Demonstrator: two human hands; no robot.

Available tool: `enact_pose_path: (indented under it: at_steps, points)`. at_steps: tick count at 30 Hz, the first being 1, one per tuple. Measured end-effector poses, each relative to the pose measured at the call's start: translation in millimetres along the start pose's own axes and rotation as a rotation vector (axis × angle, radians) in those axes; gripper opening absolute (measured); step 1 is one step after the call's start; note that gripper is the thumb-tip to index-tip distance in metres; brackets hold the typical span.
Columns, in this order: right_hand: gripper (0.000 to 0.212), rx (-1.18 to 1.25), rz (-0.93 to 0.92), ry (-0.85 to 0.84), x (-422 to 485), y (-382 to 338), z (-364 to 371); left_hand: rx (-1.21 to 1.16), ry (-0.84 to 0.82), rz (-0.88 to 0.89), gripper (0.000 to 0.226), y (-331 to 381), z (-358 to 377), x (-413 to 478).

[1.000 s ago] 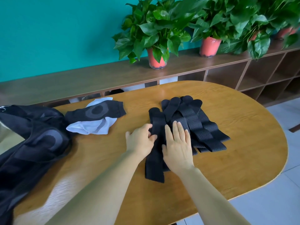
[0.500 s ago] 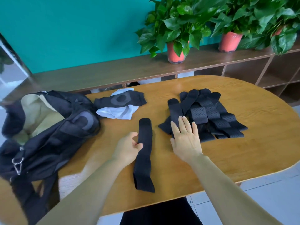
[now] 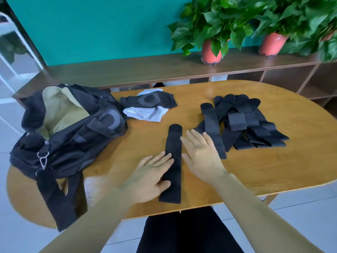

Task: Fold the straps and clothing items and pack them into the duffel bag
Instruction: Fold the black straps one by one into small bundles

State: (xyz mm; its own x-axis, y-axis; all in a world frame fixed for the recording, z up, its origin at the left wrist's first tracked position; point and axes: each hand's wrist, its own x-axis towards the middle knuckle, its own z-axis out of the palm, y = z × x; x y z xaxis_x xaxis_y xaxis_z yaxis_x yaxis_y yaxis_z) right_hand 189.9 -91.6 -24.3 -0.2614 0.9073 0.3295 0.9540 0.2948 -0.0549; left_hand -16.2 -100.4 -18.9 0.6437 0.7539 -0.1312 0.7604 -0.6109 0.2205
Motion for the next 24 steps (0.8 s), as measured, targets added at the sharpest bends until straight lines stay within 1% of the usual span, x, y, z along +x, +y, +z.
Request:
enact_pose_path:
  at_steps: [2, 4, 5, 6, 9, 14, 18, 21, 22, 24]
  points:
    - [0.053, -0.011, -0.087, -0.146, 2, -12, 3, 0.082, -0.068, -0.017, 0.068, 1, 10, -1]
    - [0.053, -0.046, -0.087, -0.345, 5, -16, 6, 0.137, -0.077, -0.055, 0.078, 5, 18, -2]
    - [0.052, -0.069, -0.078, -0.412, 8, -16, 7, 0.149, -0.069, -0.078, 0.081, 8, 21, -1]
    - [0.051, -0.088, -0.068, -0.456, 12, -15, 8, 0.15, -0.066, -0.104, 0.08, 12, 23, 1]
    - [0.05, -0.129, -0.054, -0.472, 22, -12, 6, 0.123, -0.062, -0.167, 0.072, 23, 24, 7]
    - [0.05, -0.185, -0.039, -0.478, 20, -15, 3, 0.12, -0.034, -0.152, 0.073, 21, 25, 3]
    - [0.053, -0.111, -0.026, -0.497, 17, -12, 4, 0.133, 0.01, -0.13, 0.088, 18, 30, -5]
    - [0.066, 0.019, -0.025, -0.501, 10, -9, -5, 0.11, 0.022, -0.149, 0.094, 18, 33, -2]
    - [0.07, 0.037, -0.049, -0.501, 5, -8, -11, 0.101, 0.029, -0.156, 0.095, 17, 33, -1]
    - [0.069, 0.003, -0.125, -0.525, -7, -12, -22, 0.085, 0.035, -0.163, 0.096, 17, 34, -1]
